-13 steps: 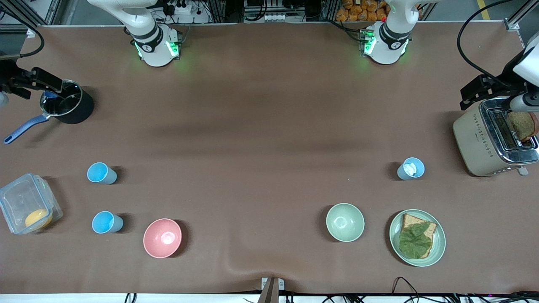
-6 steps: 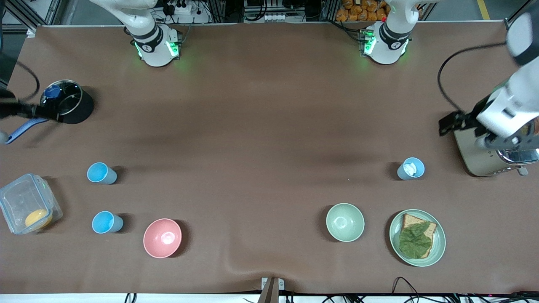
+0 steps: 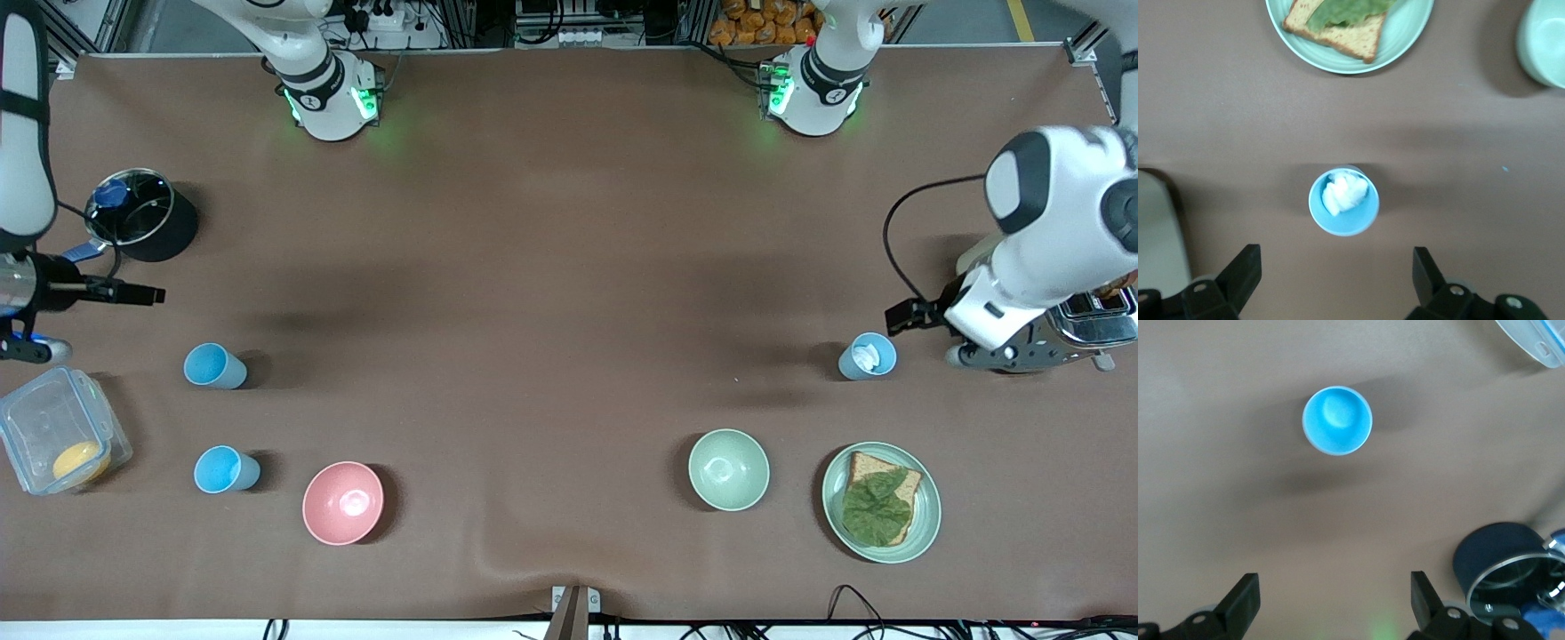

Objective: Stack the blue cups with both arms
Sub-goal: 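Grasp the blue cup with the right gripper while the left gripper grasps the tissue cup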

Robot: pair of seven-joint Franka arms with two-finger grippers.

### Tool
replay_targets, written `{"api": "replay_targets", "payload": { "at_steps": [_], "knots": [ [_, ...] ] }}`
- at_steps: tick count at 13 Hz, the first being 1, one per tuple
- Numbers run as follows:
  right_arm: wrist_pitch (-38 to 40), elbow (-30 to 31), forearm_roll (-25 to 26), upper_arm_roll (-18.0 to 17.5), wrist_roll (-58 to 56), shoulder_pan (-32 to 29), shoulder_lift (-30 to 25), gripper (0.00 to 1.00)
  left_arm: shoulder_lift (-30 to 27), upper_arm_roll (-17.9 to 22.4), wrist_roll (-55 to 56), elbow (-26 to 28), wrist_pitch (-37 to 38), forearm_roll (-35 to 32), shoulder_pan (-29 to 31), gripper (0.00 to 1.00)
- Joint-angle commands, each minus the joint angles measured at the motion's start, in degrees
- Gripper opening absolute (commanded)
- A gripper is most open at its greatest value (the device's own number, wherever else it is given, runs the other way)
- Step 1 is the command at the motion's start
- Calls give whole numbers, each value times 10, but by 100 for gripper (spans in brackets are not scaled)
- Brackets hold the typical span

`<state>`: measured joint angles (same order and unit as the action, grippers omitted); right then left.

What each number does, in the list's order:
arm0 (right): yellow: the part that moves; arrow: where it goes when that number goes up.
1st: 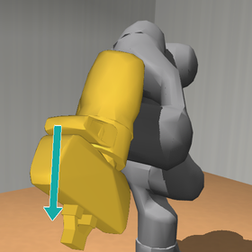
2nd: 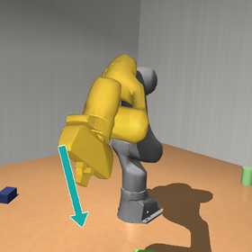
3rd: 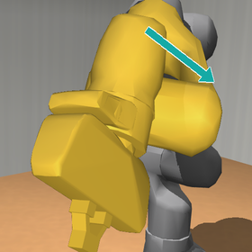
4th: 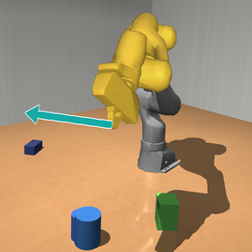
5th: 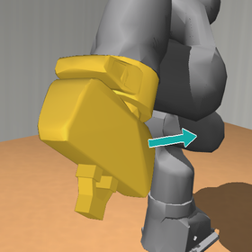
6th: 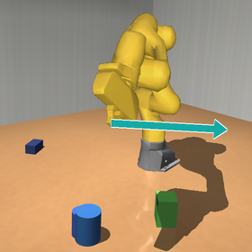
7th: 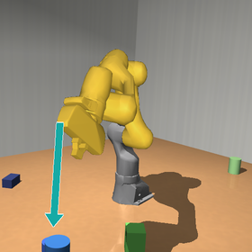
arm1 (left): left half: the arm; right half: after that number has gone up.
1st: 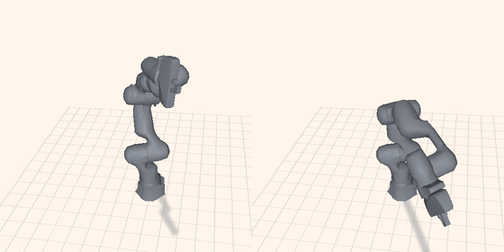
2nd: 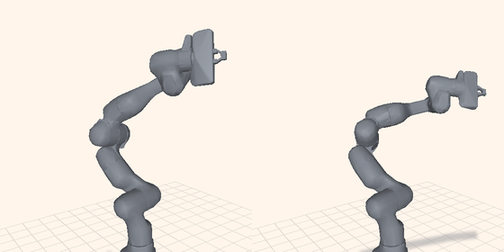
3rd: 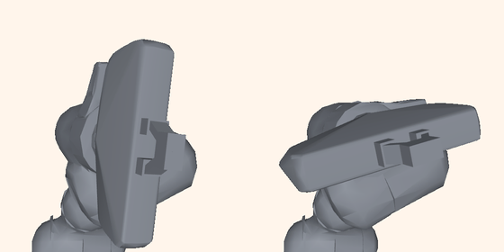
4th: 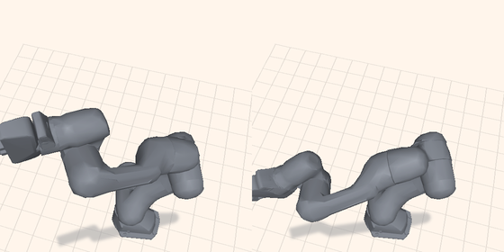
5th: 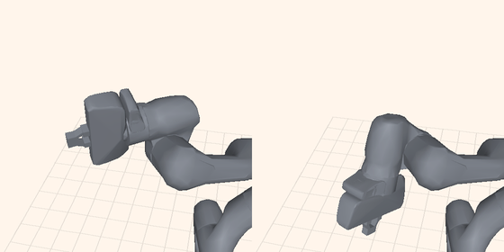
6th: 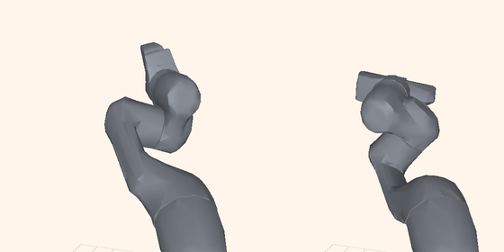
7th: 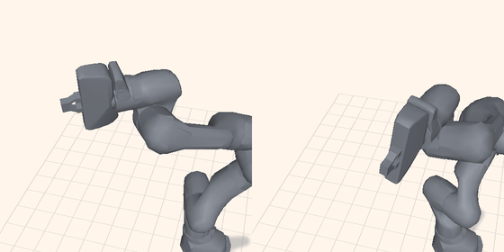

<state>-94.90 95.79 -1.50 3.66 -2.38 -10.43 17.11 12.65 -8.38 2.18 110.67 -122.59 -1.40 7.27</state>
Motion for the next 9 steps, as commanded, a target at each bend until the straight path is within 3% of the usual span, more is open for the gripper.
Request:
{"api": "replay_targets", "payload": {
  "at_steps": [1,7,8,9],
  "knots": [
    [-59,22,-2,-7,1,-17,32,100,43,-2,-37,4,-55,15,24,100],
    [-166,24,-3,-8,-61,-50,109,100,104,-2,-39,45,-153,15,34,100],
    [-177,25,-3,-8,-65,-49,114,100,105,-2,-39,47,-157,15,34,96],
    [-194,28,-3,-8,-65,-45,120,100,106,-2,-39,47,-158,15,34,83]
  ]
}}
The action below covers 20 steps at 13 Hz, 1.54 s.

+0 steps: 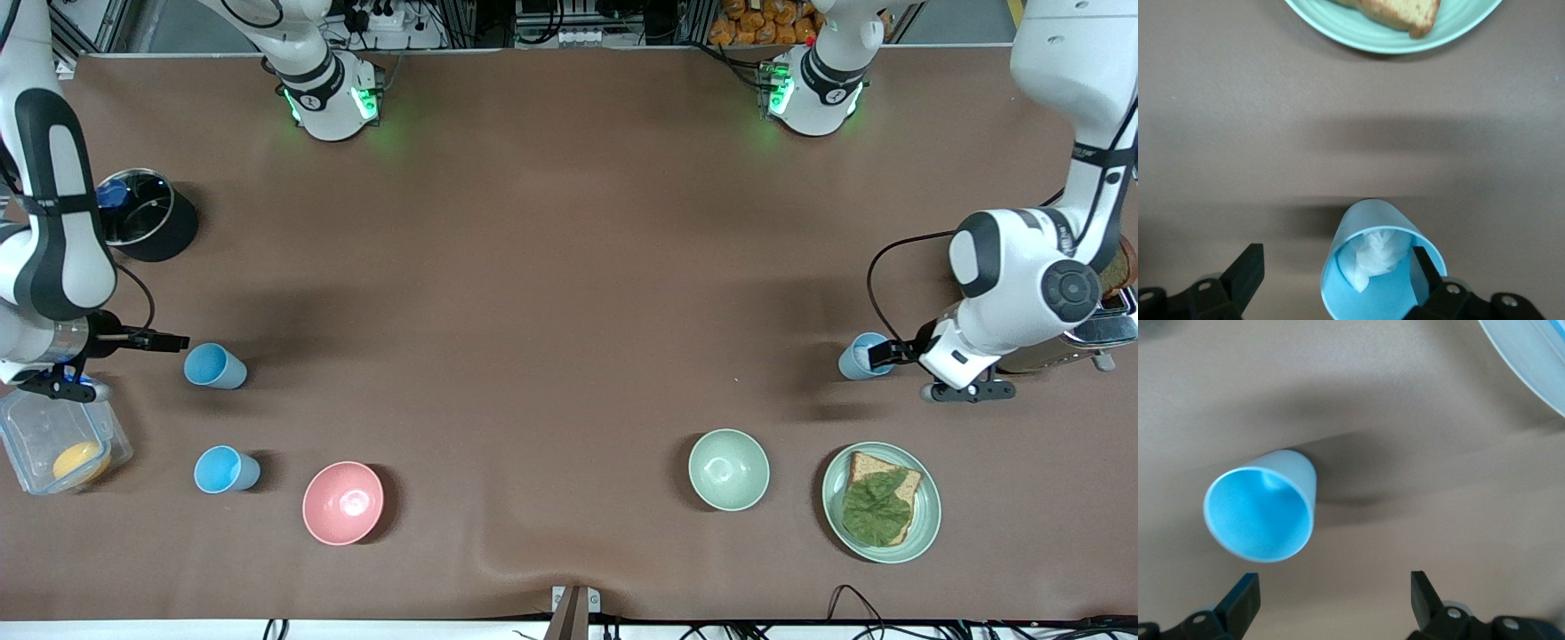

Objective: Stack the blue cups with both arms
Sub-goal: 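Grasp the blue cup with the right gripper while the left gripper grasps the tissue cup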

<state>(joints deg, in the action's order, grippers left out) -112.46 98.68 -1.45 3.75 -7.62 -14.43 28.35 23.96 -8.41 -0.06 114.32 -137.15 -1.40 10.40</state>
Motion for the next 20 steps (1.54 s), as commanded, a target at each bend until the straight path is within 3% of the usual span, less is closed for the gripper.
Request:
{"api": "replay_targets", "payload": {
  "at_steps": [1,3,5,7,8,9,10,14,17,20],
  "knots": [
    [-48,10,-3,-8,-13,-4,10,100,-4,-2,-17,11,-12,14,2,69],
    [-89,24,-9,-8,-12,-3,16,100,2,-2,-19,11,-12,15,2,40],
    [-99,24,-14,-10,-8,1,27,100,5,-2,-18,11,-12,14,1,4],
    [-132,25,-14,-10,-5,0,49,100,11,-3,-19,11,-12,15,0,0],
    [-137,25,-19,-10,-5,0,53,74,11,-4,-18,10,-12,15,0,0],
    [-135,26,-31,-10,-4,1,52,19,9,-5,-19,9,-11,15,-2,0],
    [-138,34,-42,-10,-3,-2,52,0,7,-18,-15,7,-7,16,-2,0],
    [-185,73,-45,-10,-3,5,38,0,-8,-131,54,1,14,46,-2,0],
    [-126,81,-45,-10,8,18,-9,0,-8,-233,235,-23,21,46,-28,0],
    [-17,78,-45,-10,80,60,-74,0,16,-238,428,-62,21,39,-175,0]
  ]
}}
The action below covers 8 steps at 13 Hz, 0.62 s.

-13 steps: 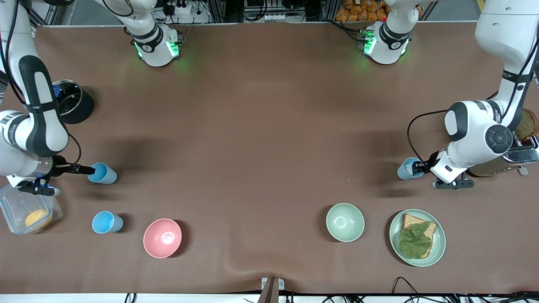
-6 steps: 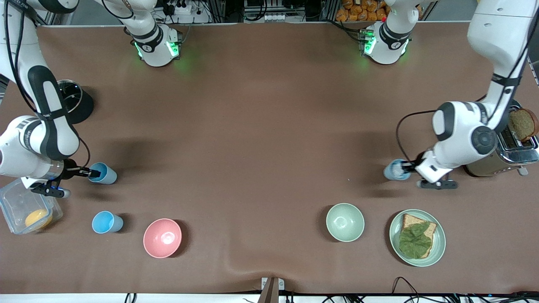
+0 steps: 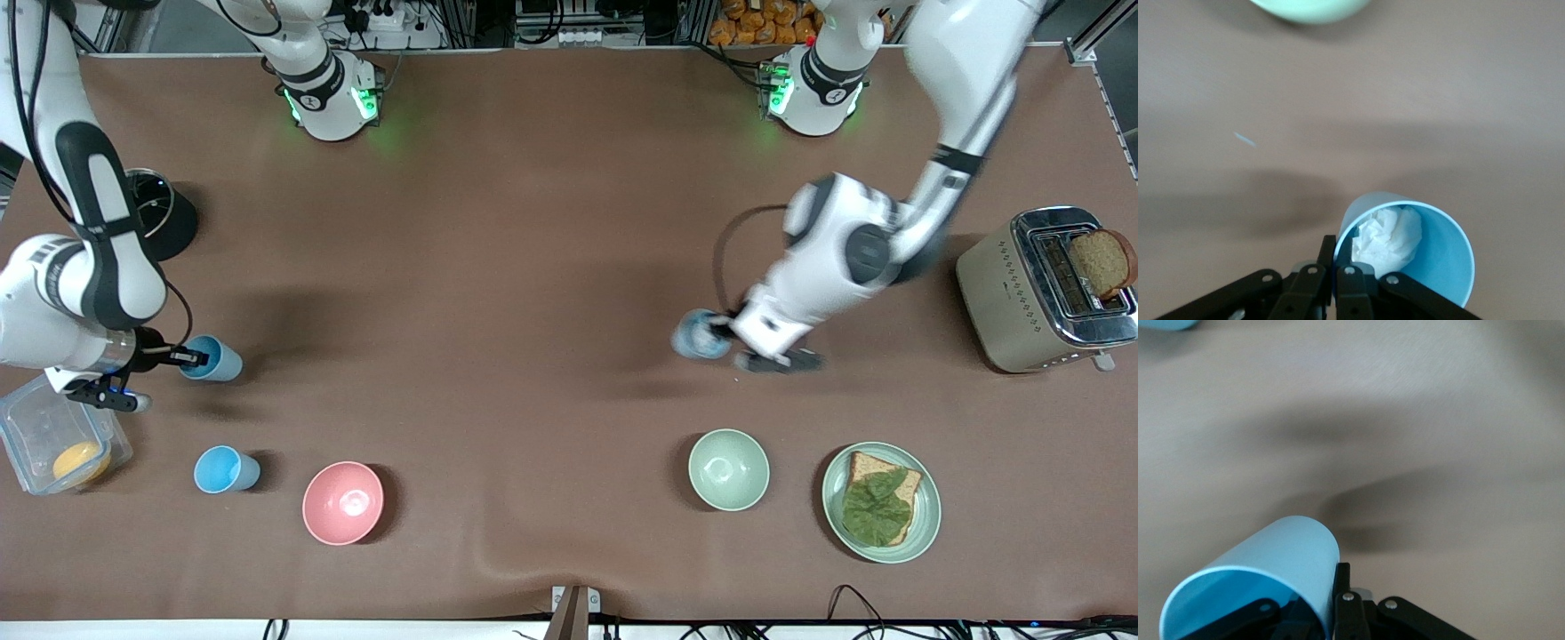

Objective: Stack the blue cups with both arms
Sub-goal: 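Set the tissue cup mid-table with the left gripper while the right gripper lifts its cup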

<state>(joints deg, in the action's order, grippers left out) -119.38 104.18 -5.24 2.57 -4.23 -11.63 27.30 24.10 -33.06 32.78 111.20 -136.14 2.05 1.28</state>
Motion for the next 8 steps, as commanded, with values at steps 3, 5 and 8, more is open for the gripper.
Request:
{"api": "replay_targets", "payload": {
  "at_steps": [3,5,8],
  "knots": [
    [174,14,-21,-5,84,77,-131,0,58,12,257,-67,6,-33,-189,0],
    [246,13,-41,-5,85,94,-167,0,80,15,322,-68,-6,-89,-237,0],
    [314,12,-85,-6,84,121,-223,0,120,15,414,-68,-39,-186,-262,0]
  ]
}}
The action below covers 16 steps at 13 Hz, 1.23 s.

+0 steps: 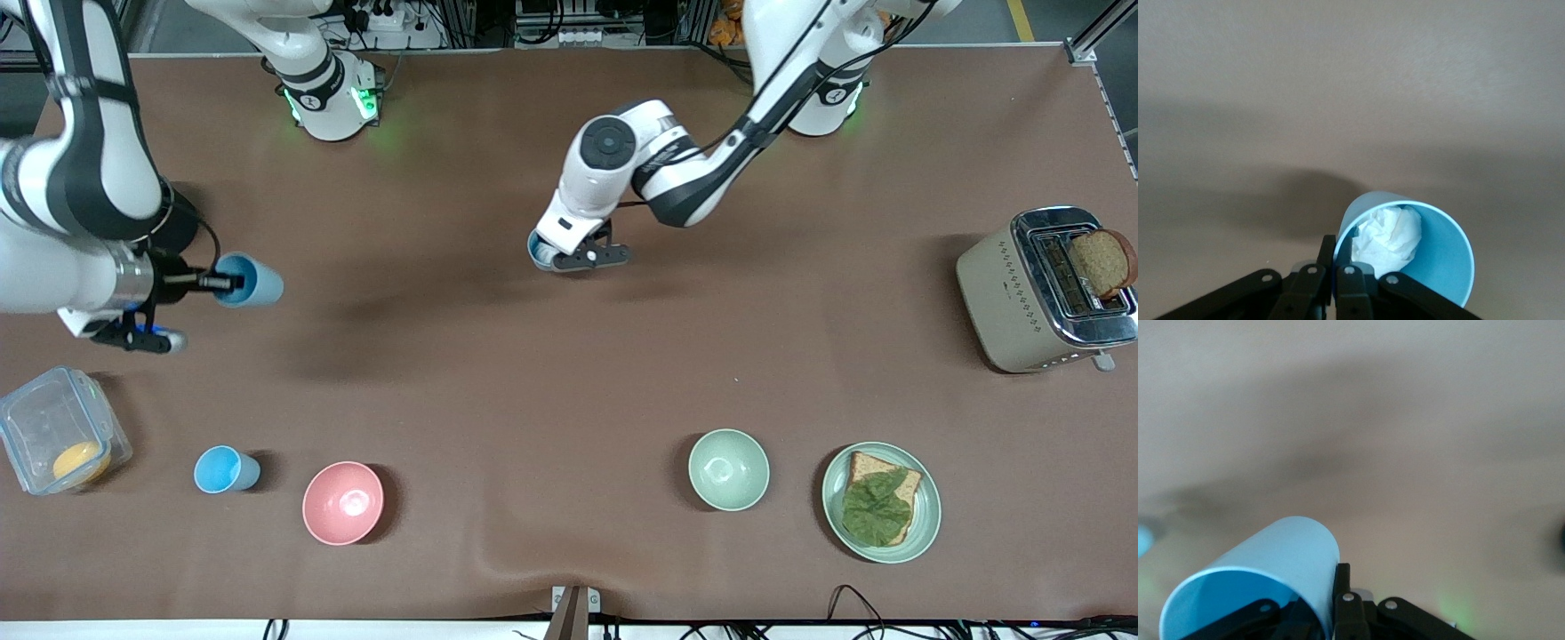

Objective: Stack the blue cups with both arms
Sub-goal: 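Set the tissue cup mid-table with the left gripper while the right gripper lifts its cup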

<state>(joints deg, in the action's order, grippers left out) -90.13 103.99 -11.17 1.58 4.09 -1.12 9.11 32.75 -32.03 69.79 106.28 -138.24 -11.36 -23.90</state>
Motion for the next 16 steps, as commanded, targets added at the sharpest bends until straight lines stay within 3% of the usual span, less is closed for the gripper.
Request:
{"api": "replay_targets", "payload": {
  "at_steps": [1,2,3,4,8,11,14,16],
  "knots": [
    [26,14,-32,1,2,39,-52,0,47,5,73,-19,-26,-84,-17,0],
    [27,14,-39,0,5,55,-63,0,53,5,100,-27,-27,-120,-18,0],
    [27,14,-56,-1,29,67,-70,0,52,5,124,-34,-27,-132,-14,53],
    [27,15,-63,-10,63,82,-74,0,45,5,137,-34,-25,-135,-12,100],
    [-3,20,-61,-48,187,109,-73,0,-91,4,147,-34,84,-135,-6,100],
    [-57,45,-61,-88,268,126,-73,0,-193,3,125,-51,163,-127,48,100],
    [-122,77,-61,-137,328,132,-73,0,-239,1,33,-55,194,-105,136,100],
    [-211,117,-59,-189,399,142,-67,0,-250,3,-75,-78,217,-59,199,100]
  ]
}}
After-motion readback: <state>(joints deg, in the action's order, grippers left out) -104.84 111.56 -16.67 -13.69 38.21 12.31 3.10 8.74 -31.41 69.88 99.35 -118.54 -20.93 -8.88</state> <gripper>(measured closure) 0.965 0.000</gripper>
